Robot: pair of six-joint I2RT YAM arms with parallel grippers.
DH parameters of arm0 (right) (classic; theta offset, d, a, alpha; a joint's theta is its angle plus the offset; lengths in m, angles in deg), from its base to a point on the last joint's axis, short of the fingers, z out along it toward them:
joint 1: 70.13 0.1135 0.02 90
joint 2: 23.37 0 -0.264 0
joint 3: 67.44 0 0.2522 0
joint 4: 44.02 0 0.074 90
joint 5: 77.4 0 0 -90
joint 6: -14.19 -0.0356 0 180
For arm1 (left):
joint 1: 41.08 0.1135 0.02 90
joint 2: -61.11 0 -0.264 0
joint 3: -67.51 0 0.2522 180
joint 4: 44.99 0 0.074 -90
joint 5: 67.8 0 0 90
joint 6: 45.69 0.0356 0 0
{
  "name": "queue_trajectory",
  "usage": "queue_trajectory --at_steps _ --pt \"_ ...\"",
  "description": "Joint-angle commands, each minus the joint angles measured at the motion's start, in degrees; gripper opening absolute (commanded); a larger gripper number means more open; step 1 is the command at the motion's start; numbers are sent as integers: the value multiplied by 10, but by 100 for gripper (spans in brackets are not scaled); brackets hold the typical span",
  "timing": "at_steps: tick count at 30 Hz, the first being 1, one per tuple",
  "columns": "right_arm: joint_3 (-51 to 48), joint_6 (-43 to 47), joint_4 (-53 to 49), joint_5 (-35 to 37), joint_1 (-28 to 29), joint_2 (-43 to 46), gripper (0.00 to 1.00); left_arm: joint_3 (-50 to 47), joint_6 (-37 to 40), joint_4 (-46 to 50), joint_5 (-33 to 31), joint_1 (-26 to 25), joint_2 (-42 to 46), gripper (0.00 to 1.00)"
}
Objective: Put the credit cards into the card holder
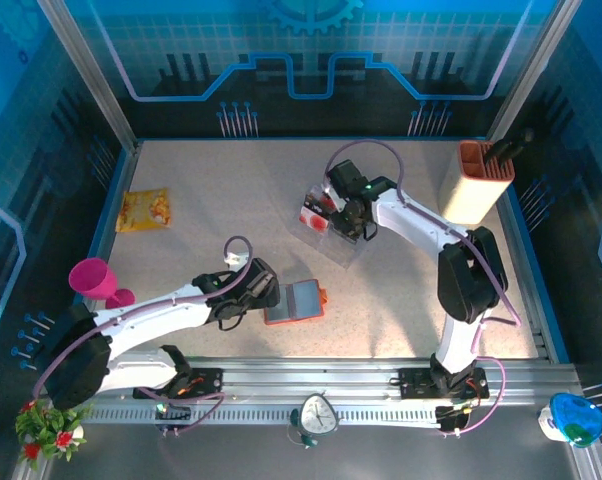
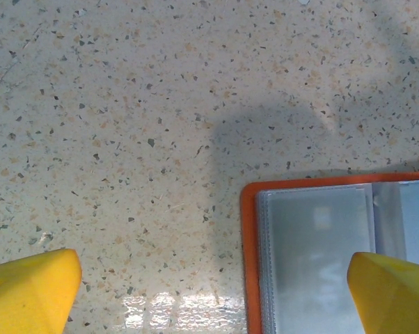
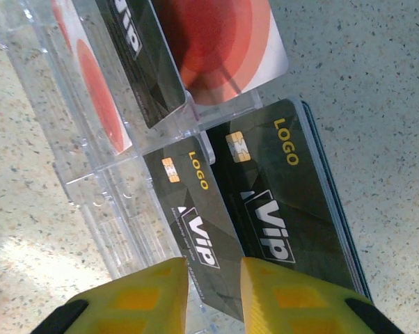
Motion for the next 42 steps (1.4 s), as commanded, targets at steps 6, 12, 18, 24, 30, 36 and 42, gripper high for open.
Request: queue_trajectory --at_steps 6,12,18,24,30,36,42 --pt "12 14 -3 20 -6 -17 29 24 13 -1 13 2 -13 99" --pt "14 17 -4 10 -6 -29 29 18 11 -4 15 3 -11 99" --pt "10 17 -3 3 -5 -25 25 13 9 -10 16 3 -11 99" --pt "10 19 -2 -4 -5 -15 19 13 10 -16 19 2 -19 99" --pt "13 25 -6 -14 -5 -11 13 14 12 -17 21 3 -24 99" --pt "14 36 -11 -36 -5 -4 6 15 13 -16 22 3 -23 99" --pt "21 53 -20 -58 -5 7 0 16 13 -11 22 3 -21 99"
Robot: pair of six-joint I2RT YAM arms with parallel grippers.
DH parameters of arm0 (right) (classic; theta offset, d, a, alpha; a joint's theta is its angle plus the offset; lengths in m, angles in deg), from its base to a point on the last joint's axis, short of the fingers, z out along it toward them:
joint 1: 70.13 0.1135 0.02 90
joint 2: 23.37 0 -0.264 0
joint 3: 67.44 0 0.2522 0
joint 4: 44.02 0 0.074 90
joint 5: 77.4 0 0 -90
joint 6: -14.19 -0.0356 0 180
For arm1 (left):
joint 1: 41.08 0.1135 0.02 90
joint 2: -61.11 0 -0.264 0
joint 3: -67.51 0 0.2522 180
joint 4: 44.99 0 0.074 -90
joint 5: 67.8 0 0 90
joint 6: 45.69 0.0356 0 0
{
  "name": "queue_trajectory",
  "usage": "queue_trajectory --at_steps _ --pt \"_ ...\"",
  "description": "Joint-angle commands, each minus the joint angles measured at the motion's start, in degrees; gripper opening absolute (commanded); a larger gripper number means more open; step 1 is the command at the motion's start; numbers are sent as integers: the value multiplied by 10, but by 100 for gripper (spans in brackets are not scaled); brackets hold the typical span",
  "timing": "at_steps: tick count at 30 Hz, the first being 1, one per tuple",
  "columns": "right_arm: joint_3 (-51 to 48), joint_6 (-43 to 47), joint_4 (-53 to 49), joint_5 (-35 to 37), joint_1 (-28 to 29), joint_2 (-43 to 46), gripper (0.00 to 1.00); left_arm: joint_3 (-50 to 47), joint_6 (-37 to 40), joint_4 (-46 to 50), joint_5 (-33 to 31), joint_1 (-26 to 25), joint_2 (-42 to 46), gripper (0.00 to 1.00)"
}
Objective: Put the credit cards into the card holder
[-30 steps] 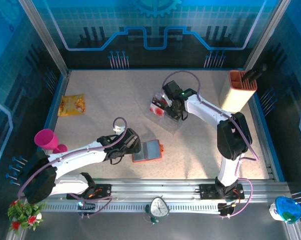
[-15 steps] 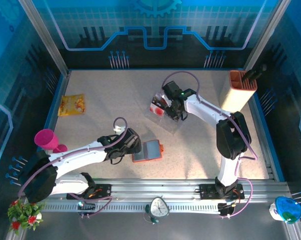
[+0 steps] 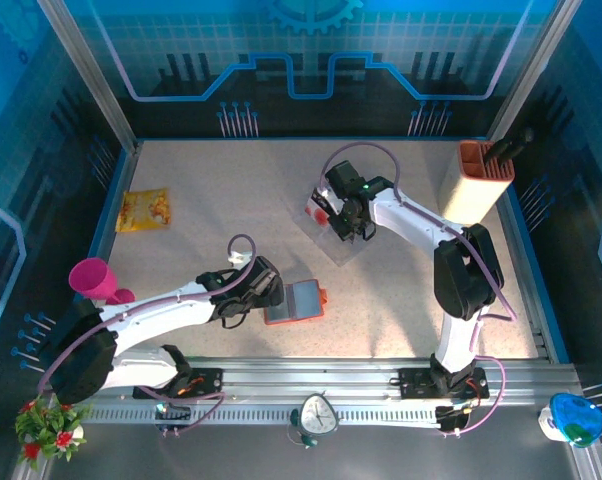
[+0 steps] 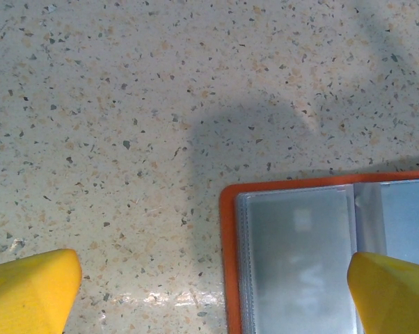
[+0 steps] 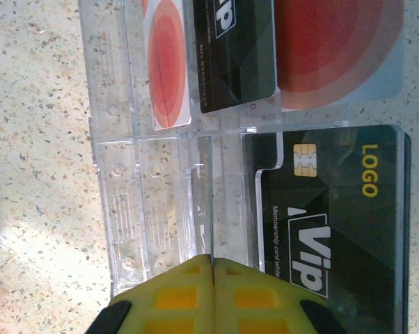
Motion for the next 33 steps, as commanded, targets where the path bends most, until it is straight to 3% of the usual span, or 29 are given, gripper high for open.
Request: queue_trajectory --at_steps 1,14,21,26,33 --pt "17 18 -21 -29 -4 24 0 9 14 7 7 3 -2 99" --pt "27 13 -34 -62 3 95 0 11 16 19 3 3 8 99" --pt "-13 -66 5 -143 11 166 0 8 13 18 9 3 9 99" --pt "-138 -180 140 -222 25 243 0 9 14 25 20 3 11 99" --pt "-380 -367 418 -243 77 329 0 -1 7 26 31 2 8 99"
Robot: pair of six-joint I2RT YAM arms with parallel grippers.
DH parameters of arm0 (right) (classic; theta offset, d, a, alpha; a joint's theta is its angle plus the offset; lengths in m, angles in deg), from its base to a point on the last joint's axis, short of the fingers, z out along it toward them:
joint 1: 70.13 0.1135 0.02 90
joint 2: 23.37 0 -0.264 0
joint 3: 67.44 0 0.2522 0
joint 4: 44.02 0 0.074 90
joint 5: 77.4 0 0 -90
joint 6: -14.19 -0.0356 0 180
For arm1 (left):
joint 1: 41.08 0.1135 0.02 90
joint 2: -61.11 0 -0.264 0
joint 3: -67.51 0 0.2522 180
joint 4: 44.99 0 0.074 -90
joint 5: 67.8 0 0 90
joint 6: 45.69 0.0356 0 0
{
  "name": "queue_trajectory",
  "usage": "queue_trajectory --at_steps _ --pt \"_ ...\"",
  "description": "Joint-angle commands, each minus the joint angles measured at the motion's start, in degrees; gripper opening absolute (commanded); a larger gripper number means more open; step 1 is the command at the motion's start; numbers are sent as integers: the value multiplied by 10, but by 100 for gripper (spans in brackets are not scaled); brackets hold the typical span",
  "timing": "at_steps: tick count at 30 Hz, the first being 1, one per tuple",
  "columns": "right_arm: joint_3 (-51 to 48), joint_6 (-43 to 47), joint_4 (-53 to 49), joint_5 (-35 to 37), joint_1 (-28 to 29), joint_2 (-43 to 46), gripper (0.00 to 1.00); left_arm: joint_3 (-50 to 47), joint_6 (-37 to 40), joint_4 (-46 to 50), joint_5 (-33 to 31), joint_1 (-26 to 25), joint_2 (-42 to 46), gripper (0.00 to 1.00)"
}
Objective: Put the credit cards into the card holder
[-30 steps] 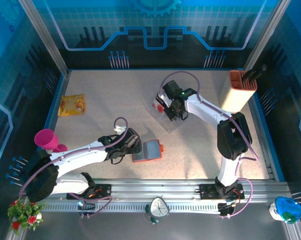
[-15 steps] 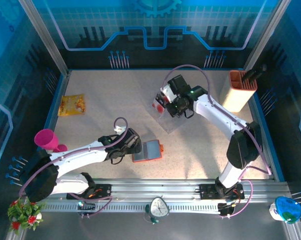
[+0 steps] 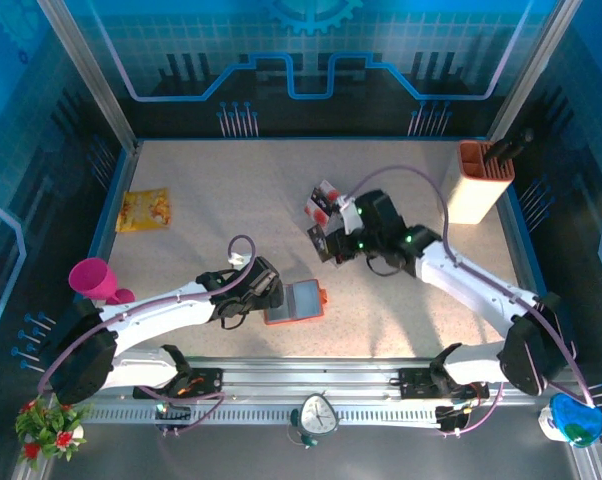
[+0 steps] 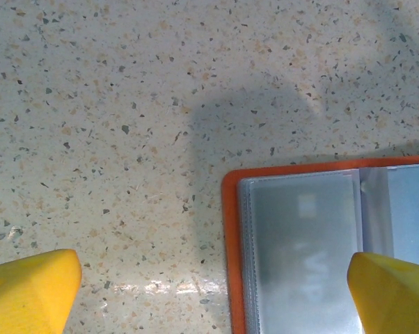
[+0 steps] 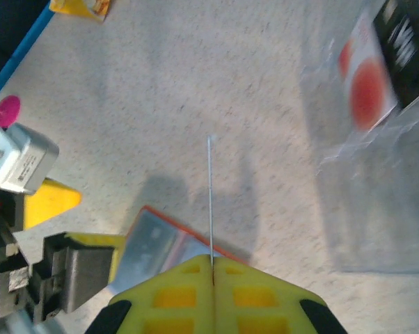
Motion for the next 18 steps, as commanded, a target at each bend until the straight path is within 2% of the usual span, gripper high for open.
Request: queue_trajectory --at_steps 1,8,18 --pt "-95 -128 195 -17 36 22 0 -2 5 13 16 2 6 99" --pt "-196 -187 352 56 114 3 0 -22 -14 7 23 0 9 99" --pt "-270 -257 513 89 142 -65 0 -45 -21 -9 30 -3 2 99"
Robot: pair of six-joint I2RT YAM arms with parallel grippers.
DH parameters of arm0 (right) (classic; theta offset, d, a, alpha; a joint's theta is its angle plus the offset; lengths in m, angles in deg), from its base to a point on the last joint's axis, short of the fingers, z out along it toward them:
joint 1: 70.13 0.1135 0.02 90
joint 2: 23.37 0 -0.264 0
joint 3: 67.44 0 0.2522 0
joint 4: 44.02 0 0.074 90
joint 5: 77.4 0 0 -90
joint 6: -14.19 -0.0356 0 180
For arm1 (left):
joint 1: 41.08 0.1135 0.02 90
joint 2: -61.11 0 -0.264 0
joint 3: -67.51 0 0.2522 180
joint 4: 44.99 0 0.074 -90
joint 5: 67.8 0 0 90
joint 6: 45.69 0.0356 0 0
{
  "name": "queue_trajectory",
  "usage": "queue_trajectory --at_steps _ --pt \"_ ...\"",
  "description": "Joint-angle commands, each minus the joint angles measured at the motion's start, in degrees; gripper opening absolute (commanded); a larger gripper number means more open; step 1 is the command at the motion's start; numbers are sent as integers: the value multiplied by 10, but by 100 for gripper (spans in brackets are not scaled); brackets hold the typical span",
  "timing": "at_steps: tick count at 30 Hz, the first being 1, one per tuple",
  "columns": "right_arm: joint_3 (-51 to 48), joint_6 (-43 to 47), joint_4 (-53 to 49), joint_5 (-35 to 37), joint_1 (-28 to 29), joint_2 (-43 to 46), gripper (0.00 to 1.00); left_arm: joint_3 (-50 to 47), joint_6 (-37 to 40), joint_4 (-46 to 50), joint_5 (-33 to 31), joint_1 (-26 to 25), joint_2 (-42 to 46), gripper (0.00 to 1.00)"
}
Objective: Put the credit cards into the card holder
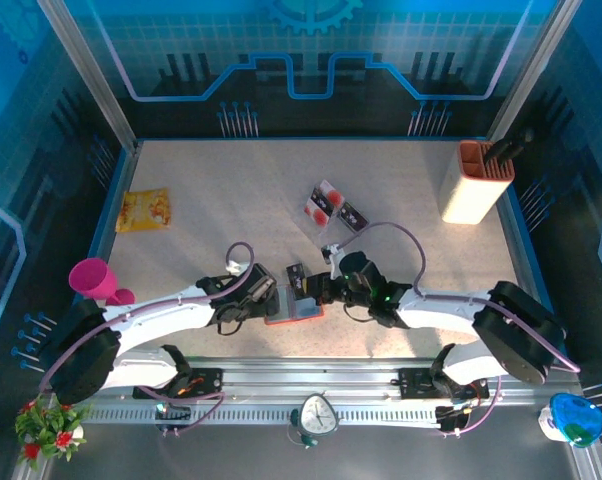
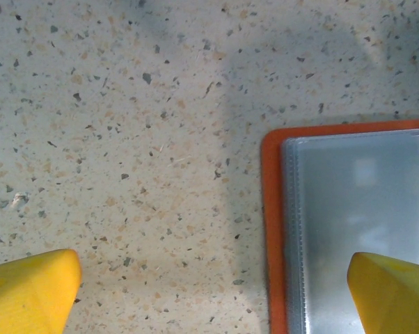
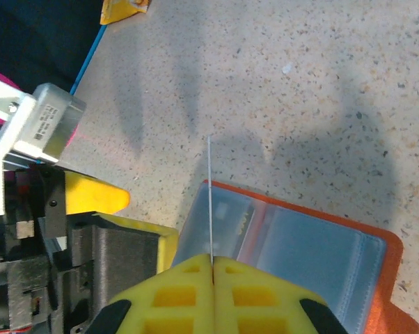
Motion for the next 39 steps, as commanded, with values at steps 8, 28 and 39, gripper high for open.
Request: queue_trajectory --at_steps 8,28,39 --pt "-33 -60 140 31 20 -53 0 -11 -14 -7 7 -5 -13 99" --pt "-54 -100 203 38 26 -102 0 -11 -20 22 -4 -5 -41 99" --pt "-55 -111 222 34 26 -123 0 -13 -19 20 -4 -5 -43 99"
